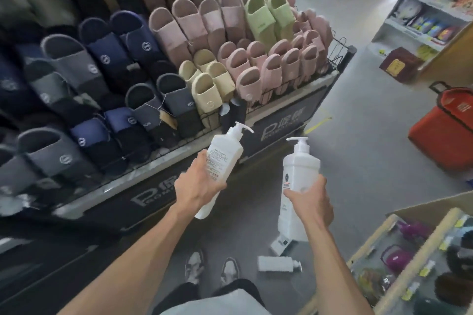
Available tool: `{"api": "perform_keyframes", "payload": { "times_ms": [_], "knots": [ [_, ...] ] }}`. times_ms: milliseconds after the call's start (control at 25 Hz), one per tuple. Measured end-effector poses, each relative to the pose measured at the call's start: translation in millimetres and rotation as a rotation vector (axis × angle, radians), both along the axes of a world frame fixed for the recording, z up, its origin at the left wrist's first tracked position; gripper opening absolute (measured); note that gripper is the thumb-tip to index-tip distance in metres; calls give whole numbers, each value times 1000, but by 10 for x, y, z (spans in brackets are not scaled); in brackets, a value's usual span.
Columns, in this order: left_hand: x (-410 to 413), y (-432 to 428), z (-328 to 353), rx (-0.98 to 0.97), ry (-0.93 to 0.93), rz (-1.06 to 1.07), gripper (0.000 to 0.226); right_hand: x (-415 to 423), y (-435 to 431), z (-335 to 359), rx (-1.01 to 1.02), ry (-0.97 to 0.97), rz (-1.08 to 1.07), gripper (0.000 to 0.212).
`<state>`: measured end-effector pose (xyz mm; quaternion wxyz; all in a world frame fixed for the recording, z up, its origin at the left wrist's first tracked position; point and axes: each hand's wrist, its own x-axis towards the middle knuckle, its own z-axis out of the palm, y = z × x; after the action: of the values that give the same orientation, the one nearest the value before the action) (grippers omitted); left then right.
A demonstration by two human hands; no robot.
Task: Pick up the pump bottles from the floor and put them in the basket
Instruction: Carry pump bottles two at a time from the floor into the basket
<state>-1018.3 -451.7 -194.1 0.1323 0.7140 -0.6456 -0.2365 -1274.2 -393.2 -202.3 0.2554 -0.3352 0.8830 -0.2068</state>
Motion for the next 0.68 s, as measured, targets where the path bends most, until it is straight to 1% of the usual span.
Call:
{"api": "perform_keyframes", "payload": {
  "times_ms": [200,440,680],
  "knots": [
    [547,206,43,1,-8,154,86,475,-191,14,-18,5,160,76],
    [1359,519,50,13,-14,352,82,1333,-344,68,10,20,397,73],
    [2349,1003,42,9,11,539,80,2382,-311,153,12,61,612,72]
  ]
}}
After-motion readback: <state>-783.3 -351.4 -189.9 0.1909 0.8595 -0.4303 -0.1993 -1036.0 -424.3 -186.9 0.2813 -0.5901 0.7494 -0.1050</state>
